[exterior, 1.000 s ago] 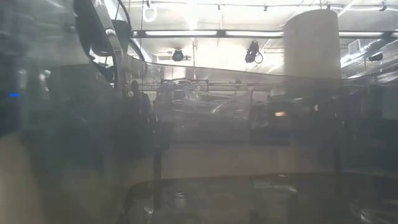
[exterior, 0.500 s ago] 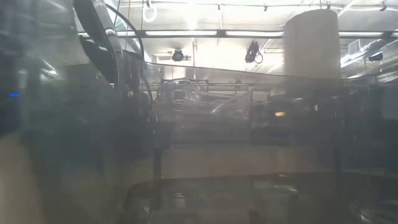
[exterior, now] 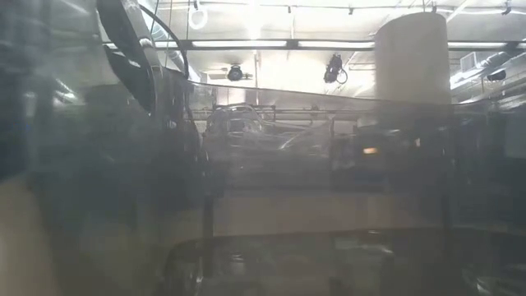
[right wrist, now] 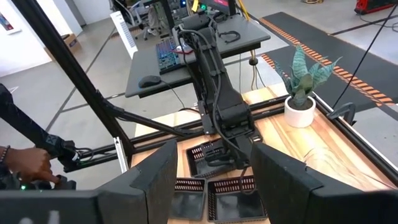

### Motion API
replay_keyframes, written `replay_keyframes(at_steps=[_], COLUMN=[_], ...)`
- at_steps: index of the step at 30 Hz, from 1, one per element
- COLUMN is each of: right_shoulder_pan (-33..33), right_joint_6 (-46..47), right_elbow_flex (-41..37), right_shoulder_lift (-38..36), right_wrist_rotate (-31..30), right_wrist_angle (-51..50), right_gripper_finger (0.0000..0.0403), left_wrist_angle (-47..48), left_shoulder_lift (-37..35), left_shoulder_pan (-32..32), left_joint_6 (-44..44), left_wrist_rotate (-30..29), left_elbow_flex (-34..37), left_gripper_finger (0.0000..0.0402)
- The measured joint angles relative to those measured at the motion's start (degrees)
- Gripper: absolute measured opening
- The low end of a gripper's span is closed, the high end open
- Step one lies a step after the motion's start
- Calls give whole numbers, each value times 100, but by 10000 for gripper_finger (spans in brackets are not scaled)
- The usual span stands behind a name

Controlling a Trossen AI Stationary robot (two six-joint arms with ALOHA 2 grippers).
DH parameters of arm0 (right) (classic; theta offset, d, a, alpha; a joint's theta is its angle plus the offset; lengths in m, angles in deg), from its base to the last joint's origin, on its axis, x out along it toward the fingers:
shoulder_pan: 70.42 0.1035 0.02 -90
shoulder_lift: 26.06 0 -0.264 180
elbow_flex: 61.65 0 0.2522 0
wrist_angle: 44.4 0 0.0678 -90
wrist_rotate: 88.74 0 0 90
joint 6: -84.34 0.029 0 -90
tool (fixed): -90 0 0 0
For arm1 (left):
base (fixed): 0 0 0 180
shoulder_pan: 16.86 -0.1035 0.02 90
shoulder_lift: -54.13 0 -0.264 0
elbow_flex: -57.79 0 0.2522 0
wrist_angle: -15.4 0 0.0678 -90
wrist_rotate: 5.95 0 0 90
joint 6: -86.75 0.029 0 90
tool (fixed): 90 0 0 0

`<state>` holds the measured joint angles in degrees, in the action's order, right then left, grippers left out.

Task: Stack baskets by color
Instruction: Stack the left black bin on the top of the bottom black bin

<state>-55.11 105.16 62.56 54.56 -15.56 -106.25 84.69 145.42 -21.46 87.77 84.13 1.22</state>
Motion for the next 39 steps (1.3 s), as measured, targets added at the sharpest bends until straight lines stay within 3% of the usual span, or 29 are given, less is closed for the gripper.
replay_keyframes(at_steps=[12, 19, 22, 27, 32, 39], right_shoulder_pan=[0, -7, -38, -48, -50, -99], right_joint_6=[-39, -75, -107, -162, -197, -445], right_elbow_flex=[0, 0, 0, 0, 0, 0], right_shoulder_lift=[-2, -2, -2, -2, -2, -2], right_wrist_rotate=[40, 11, 4, -2, -40, -114], right_wrist_angle=[-12, -99, -75, -88, -210, -52], right_gripper_finger=[208, 208, 208, 208, 208, 208], left_wrist_angle=[604, 1526, 1697, 1613, 1220, 901], left_shoulder_lift=[-405, -875, -1064, -1166, -1144, -1140], left_shoulder_pan=[-65, -222, -115, 345, 1030, 1760], left_joint_6=[648, 1550, 1630, 1163, 303, -495], left_wrist_rotate=[-46, 889, 972, 1033, 1285, 1123], left_elbow_flex=[-240, -819, -1218, -1770, -1837, -1833], left_gripper_finger=[3, 2, 1, 1, 1, 0])
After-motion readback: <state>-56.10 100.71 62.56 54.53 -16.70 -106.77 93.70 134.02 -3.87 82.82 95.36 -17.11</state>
